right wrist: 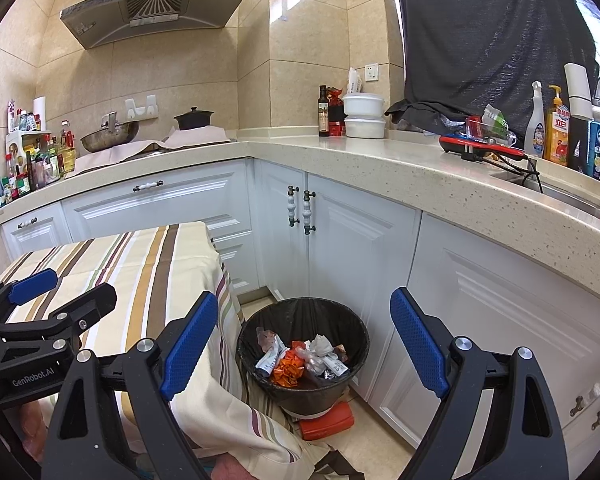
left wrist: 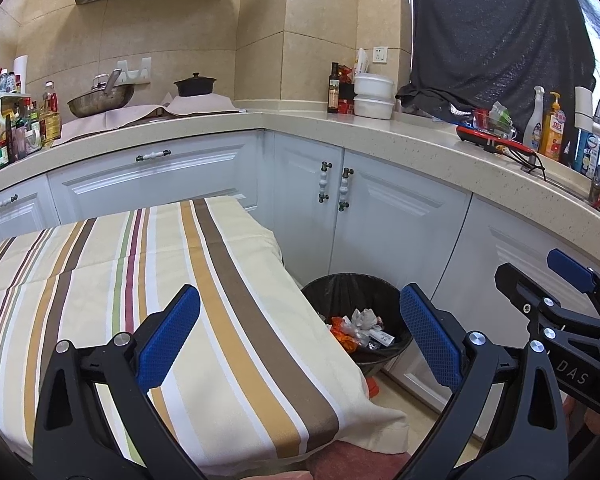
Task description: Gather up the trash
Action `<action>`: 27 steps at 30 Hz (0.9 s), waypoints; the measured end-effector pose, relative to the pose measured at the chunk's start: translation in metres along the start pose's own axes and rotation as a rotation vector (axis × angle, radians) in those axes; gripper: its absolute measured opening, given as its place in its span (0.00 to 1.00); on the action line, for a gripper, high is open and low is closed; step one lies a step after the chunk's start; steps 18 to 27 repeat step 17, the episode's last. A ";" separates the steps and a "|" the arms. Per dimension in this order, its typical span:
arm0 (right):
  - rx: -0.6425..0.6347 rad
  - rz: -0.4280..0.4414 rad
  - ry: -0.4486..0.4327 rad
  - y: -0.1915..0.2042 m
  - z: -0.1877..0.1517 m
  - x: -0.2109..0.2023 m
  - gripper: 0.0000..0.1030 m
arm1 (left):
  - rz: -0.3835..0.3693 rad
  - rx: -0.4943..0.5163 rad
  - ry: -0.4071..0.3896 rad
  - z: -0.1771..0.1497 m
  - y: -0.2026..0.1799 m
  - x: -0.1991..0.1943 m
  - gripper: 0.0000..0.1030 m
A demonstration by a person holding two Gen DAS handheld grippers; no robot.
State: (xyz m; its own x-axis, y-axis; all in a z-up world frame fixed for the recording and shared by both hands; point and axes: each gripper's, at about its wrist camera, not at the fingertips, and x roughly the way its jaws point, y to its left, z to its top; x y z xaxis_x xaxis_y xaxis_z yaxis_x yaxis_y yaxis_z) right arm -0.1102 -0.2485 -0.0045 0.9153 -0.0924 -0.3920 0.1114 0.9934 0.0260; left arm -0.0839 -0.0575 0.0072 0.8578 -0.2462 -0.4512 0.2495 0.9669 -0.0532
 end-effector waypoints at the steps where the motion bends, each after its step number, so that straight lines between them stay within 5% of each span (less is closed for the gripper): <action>1: 0.000 0.001 0.000 0.000 0.000 0.000 0.83 | -0.006 -0.006 0.000 0.000 0.000 0.000 0.95; 6: 0.004 -0.001 0.003 -0.003 -0.001 0.001 0.83 | -0.037 -0.010 0.012 0.001 0.000 0.004 0.95; 17: -0.032 0.047 0.043 0.012 0.004 0.026 0.83 | 0.081 -0.026 0.106 0.003 0.032 0.039 0.95; 27: -0.032 0.047 0.043 0.012 0.004 0.026 0.83 | 0.081 -0.026 0.106 0.003 0.032 0.039 0.95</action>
